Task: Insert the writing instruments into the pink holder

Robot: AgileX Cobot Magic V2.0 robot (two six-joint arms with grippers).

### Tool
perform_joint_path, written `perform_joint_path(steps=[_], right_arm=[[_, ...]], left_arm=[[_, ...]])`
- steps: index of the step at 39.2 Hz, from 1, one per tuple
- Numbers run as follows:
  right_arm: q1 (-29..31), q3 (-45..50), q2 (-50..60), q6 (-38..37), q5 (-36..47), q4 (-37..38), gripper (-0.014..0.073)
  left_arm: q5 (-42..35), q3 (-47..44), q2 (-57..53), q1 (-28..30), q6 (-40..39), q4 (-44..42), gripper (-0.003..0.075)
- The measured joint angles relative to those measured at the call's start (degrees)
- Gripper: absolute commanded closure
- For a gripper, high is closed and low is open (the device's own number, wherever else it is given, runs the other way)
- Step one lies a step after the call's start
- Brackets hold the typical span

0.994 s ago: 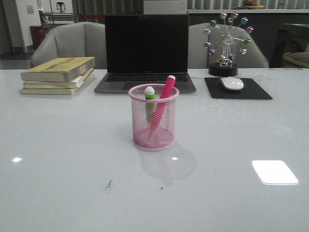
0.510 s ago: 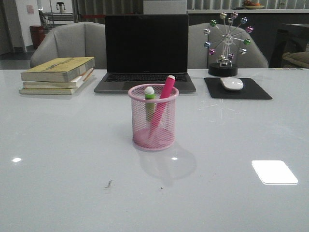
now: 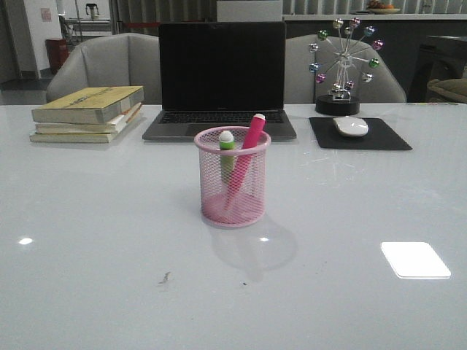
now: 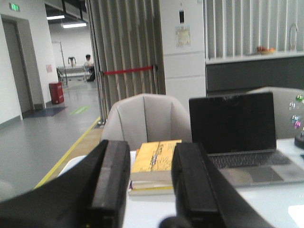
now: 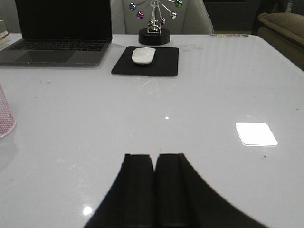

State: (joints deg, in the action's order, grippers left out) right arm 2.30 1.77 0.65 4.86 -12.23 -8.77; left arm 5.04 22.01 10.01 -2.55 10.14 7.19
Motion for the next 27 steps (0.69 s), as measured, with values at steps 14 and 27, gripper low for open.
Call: perform_joint_path(steps=[14,27], right_arm=[[0.0,0.0,0.0,0.0,-0.1,0.0,0.0538],[0.0,0.0,0.0,0.0,-0.2,0.0,0.0538]], left_arm=[[-0.4,-5.9,-10.3,0.0,-4.4,-2.8,0.0421],[-0.4,-14.5,-10.3,0.0,-4.4,-2.8,0.0568]])
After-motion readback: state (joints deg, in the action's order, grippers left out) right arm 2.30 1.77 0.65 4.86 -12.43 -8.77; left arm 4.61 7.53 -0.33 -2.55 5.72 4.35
